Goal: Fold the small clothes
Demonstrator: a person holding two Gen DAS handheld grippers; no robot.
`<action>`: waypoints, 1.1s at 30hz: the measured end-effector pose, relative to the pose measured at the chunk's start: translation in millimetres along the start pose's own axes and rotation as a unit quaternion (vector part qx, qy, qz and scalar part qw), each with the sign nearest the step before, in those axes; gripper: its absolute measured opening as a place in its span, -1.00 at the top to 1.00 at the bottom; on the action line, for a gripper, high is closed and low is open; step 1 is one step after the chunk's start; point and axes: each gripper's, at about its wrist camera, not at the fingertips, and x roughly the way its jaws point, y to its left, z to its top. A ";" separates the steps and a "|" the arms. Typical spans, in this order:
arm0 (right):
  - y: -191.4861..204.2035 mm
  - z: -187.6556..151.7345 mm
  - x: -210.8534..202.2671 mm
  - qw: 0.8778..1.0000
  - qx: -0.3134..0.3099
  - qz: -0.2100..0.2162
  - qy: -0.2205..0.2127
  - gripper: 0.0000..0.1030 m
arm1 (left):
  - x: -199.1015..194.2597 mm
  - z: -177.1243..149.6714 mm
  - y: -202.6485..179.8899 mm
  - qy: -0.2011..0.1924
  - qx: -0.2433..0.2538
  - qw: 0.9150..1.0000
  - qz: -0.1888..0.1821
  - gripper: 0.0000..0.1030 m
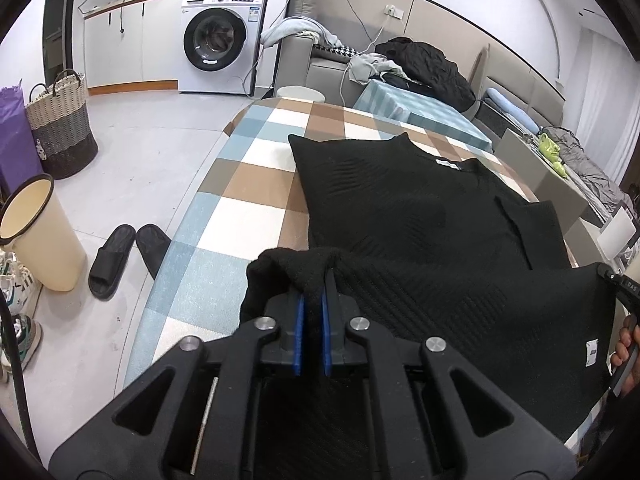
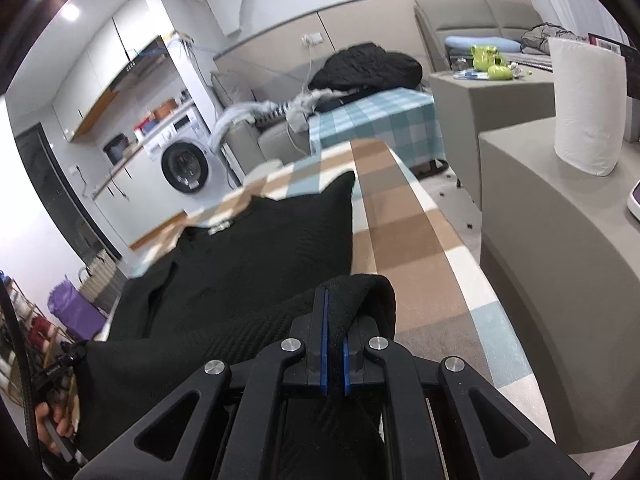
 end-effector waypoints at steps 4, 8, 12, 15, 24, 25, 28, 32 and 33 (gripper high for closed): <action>-6.9 -1.2 7.4 0.999 0.006 -0.032 0.038 0.48 | -1.4 -4.1 0.2 0.013 0.008 1.000 0.015 0.68; -14.7 -13.2 -2.6 0.999 -0.003 -0.023 0.049 0.06 | -6.5 -16.1 3.1 0.024 0.012 1.000 0.005 -0.14; -18.9 -22.7 -0.6 0.998 -0.010 -0.005 0.066 -0.06 | 4.1 -22.7 3.2 0.041 0.005 0.999 0.004 -0.28; -18.7 -25.9 8.9 0.996 -0.009 -0.005 0.084 -0.06 | 14.5 -25.3 2.1 0.059 -0.002 0.998 -0.007 -0.28; -9.5 -19.0 33.4 0.996 -0.005 0.009 0.092 0.15 | 34.8 -23.9 -10.3 0.072 0.021 0.997 -0.003 0.01; -8.8 -19.1 35.0 0.996 -0.007 0.008 0.093 0.18 | 34.9 -23.3 -9.8 0.069 0.019 0.997 -0.009 0.15; -7.2 -20.4 36.1 0.996 -0.016 0.008 0.093 0.34 | 33.7 -24.2 -11.3 0.064 0.024 0.998 -0.010 0.42; -4.8 -23.2 34.9 0.995 -0.029 0.013 0.095 0.50 | 30.2 -26.4 -18.3 0.060 0.048 0.997 -0.001 0.57; -5.1 -23.6 34.6 0.995 -0.030 0.015 0.097 0.52 | 29.4 -27.3 -19.5 0.060 0.052 0.997 0.001 0.58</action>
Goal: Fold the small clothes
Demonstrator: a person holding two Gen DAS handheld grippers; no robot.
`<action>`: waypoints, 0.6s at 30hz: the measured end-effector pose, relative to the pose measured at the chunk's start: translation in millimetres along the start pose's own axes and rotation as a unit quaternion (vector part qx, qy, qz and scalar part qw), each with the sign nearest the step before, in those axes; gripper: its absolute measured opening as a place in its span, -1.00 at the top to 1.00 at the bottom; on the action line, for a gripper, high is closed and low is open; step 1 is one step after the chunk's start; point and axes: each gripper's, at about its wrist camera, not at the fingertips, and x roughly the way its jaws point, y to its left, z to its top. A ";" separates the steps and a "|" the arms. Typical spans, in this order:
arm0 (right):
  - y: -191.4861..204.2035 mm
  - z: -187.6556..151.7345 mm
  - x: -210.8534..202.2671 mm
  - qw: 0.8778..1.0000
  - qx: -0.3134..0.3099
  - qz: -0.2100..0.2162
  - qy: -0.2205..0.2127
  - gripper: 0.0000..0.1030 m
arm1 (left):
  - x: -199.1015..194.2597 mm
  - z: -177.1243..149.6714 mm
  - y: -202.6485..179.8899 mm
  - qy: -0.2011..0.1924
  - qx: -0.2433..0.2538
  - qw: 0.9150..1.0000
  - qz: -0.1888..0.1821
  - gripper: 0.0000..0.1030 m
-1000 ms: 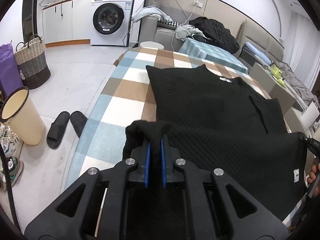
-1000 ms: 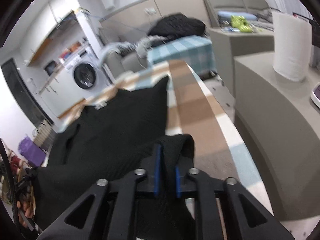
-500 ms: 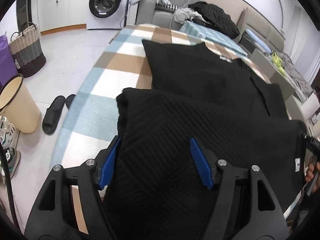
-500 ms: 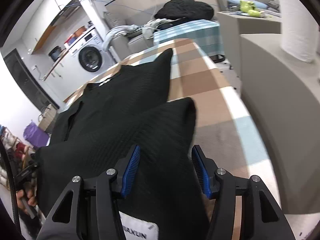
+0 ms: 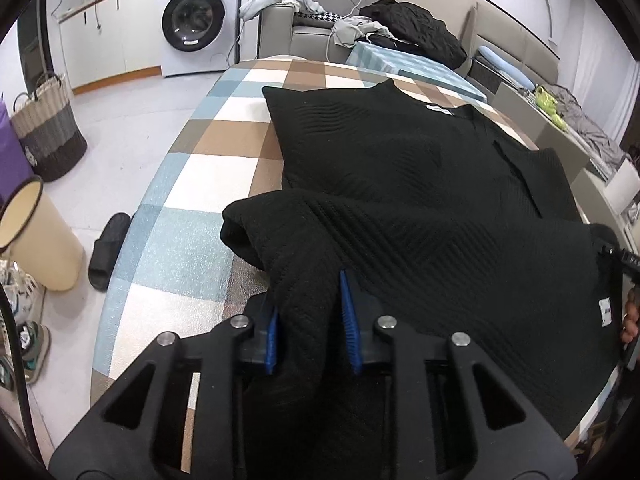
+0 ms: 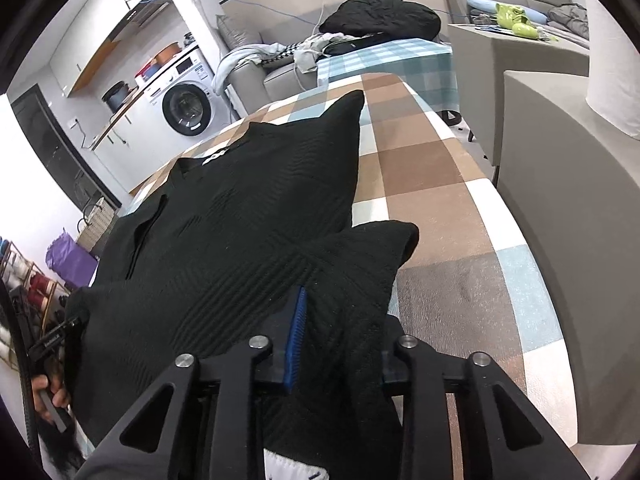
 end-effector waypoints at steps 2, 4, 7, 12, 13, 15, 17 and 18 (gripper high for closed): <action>-0.2 -1.5 -0.6 1.000 0.000 0.004 0.002 0.53 | -3.1 -2.4 -2.4 0.000 0.010 1.000 0.004 0.60; 0.2 -4.5 -2.2 1.000 -0.004 0.005 0.000 0.53 | -6.0 -5.7 -4.1 -0.002 0.017 1.000 0.010 0.60; 0.6 -9.7 -5.6 1.000 -0.008 0.008 0.001 0.53 | -11.9 -11.3 -4.7 -0.002 0.021 1.000 0.014 0.60; 2.8 -18.8 -14.4 1.000 -0.023 0.009 0.006 0.53 | -26.1 -23.8 -0.1 -0.001 0.020 1.000 0.014 0.60; 3.6 -21.4 -15.7 1.000 -0.027 0.009 0.008 0.53 | -28.8 -26.1 1.6 0.000 0.021 1.000 0.015 0.60; 4.6 -25.5 -20.8 0.999 -0.037 0.011 0.013 0.53 | -34.7 -31.3 4.0 -0.001 0.021 1.000 0.016 0.60; 6.3 -27.9 -23.4 0.999 -0.047 0.015 0.020 0.53 | -36.9 -35.1 6.9 -0.003 0.018 1.000 0.018 0.60; 6.4 -28.3 -23.6 0.998 -0.052 0.016 0.022 0.53 | -37.7 -36.0 8.0 -0.004 0.016 1.000 0.018 0.59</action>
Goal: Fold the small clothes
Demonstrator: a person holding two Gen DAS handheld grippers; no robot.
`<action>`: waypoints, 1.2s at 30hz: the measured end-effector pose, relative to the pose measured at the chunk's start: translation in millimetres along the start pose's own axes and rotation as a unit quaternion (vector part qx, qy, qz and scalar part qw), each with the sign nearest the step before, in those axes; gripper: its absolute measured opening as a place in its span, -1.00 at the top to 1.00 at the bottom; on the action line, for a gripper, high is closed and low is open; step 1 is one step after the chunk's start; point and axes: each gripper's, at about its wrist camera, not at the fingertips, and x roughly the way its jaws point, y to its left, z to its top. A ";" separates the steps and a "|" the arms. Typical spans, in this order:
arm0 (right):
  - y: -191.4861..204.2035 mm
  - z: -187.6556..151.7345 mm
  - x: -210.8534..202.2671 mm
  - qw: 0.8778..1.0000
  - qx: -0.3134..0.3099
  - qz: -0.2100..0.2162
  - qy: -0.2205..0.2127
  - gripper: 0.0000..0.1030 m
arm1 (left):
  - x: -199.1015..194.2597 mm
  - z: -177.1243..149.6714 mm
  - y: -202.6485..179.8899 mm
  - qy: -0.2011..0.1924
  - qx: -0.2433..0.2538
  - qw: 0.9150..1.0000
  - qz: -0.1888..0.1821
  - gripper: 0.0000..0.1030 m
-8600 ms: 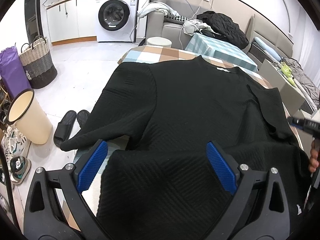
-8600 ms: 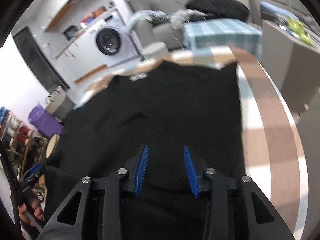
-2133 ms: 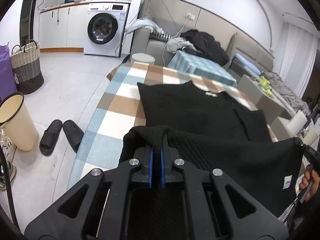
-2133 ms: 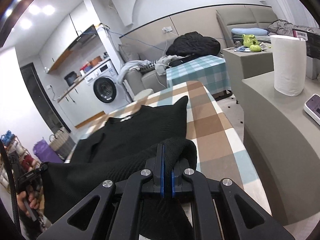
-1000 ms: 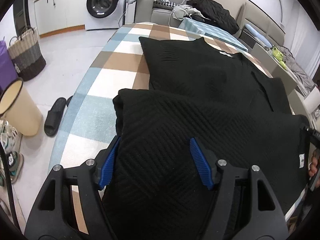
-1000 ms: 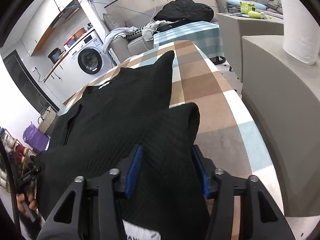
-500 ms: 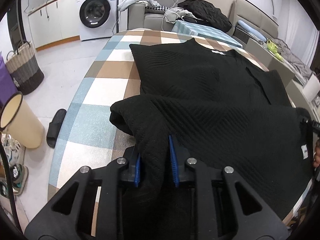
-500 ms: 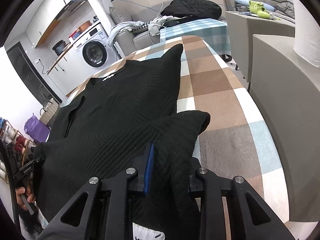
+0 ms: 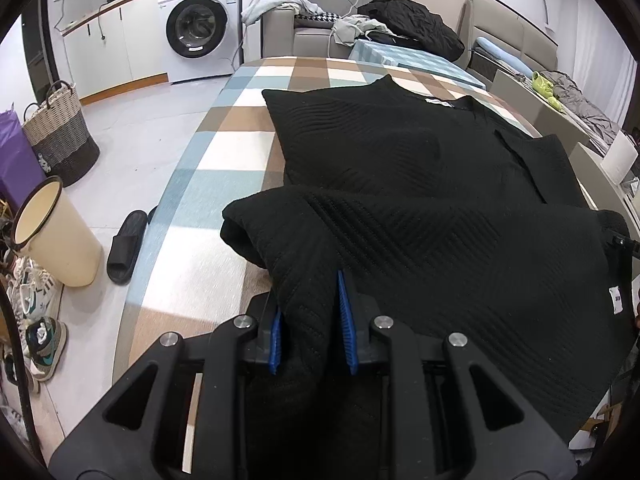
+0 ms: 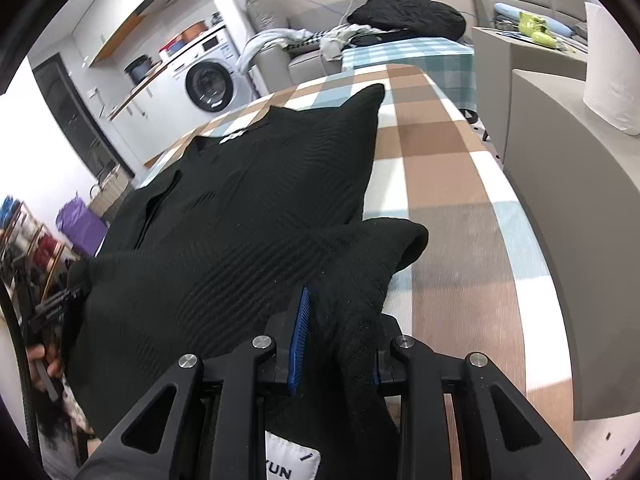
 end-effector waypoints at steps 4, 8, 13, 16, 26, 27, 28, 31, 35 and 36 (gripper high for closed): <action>-2.6 1.2 2.0 1.000 0.007 -0.001 -0.003 0.47 | -1.0 0.8 2.2 0.003 -0.008 1.000 0.003 0.47; -2.1 -1.6 -4.5 1.000 0.000 0.009 0.005 0.08 | -8.6 -3.5 7.2 0.006 -0.018 1.000 0.017 0.05; -3.1 -21.2 -25.1 1.000 -0.024 0.007 0.005 0.04 | -25.3 -24.7 16.3 0.009 -0.022 0.999 0.024 0.00; -5.6 -37.2 -36.7 1.000 -0.024 0.004 0.002 0.04 | -37.4 -38.2 22.5 0.005 -0.027 0.999 0.025 0.00; 5.5 -55.6 -52.6 0.997 -0.055 0.038 -0.024 0.04 | -58.7 -59.5 22.8 -0.004 -0.012 1.000 0.007 0.44; 5.9 -55.0 -51.9 0.997 -0.056 0.038 -0.025 0.04 | -58.7 -58.8 22.4 -0.007 -0.012 1.000 0.005 0.47; 6.1 -54.8 -51.0 0.997 -0.056 0.037 -0.026 0.04 | -58.2 -58.3 21.8 -0.010 -0.013 1.000 0.006 0.51; 4.2 -56.3 -46.6 0.998 -0.052 0.031 -0.024 0.04 | -55.3 -58.4 20.4 -0.013 -0.011 1.000 0.010 0.63; -0.5 -55.6 -38.8 0.999 -0.045 0.009 -0.025 0.57 | -58.2 -56.7 20.4 -0.023 -0.017 1.000 0.002 0.92; -0.5 -55.7 -39.6 0.998 -0.049 0.000 -0.029 0.78 | -63.5 -55.7 21.1 -0.035 -0.020 0.999 0.000 0.93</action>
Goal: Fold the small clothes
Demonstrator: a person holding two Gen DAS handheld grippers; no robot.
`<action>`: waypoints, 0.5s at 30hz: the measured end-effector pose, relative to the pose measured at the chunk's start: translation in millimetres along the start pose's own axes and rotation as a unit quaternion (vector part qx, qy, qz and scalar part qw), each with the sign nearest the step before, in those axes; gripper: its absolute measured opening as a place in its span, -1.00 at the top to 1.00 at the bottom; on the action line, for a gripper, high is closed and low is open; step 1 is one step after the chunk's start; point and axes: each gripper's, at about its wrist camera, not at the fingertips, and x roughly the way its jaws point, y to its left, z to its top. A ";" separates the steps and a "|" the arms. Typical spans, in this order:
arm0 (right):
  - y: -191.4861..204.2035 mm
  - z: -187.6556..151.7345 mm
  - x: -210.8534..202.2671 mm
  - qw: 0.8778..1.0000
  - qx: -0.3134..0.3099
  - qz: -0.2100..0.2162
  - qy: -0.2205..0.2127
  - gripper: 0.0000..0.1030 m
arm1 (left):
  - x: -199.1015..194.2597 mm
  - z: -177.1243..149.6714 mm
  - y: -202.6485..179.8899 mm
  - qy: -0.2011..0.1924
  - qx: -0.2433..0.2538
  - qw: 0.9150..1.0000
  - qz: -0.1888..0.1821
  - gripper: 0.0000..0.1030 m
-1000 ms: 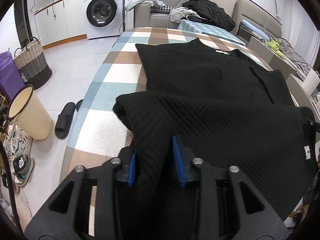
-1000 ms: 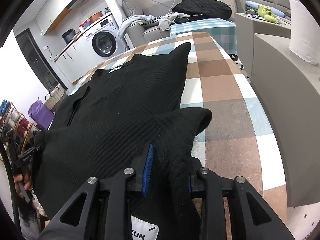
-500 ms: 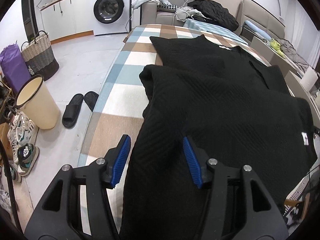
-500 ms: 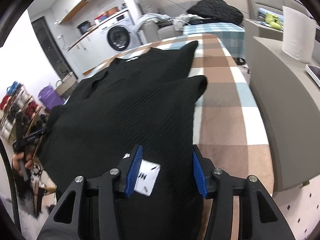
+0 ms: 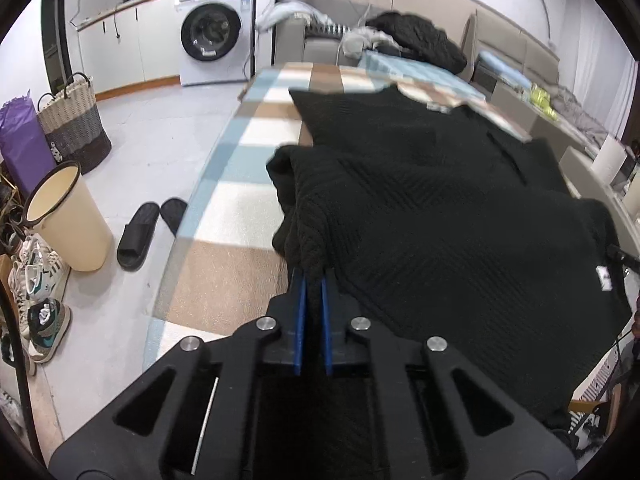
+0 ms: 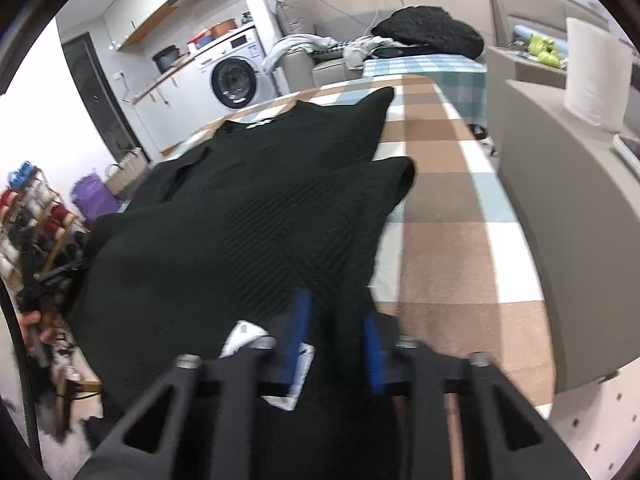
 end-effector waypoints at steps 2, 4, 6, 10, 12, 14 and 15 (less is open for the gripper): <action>-0.6 -0.2 -7.9 1.000 -0.007 -0.010 -0.018 0.88 | -11.4 4.2 1.8 -0.024 -0.008 1.000 -0.004 0.95; -0.7 0.8 -23.7 0.999 -0.007 -0.011 -0.053 0.89 | -20.5 8.4 1.8 -0.041 -0.011 0.999 -0.007 0.96; 0.2 4.7 -34.9 0.997 -0.004 -0.009 -0.081 0.89 | -28.2 13.7 -0.5 -0.058 -0.009 0.998 -0.008 0.96; 5.2 17.1 -50.9 0.991 0.003 -0.009 -0.130 0.90 | -36.3 30.2 -3.5 -0.081 -0.010 0.997 -0.008 0.96; 3.6 29.2 -53.4 0.989 0.019 -0.013 -0.148 0.91 | -38.2 42.1 -3.4 -0.092 -0.011 0.996 -0.006 0.96; -0.5 41.3 -53.7 0.987 0.033 -0.018 -0.158 0.96 | -38.1 55.0 -1.8 -0.103 -0.016 0.995 -0.001 0.96; -3.6 47.6 -53.7 0.985 0.042 -0.023 -0.165 0.98 | -36.6 61.7 -0.8 -0.107 -0.019 0.994 0.000 0.96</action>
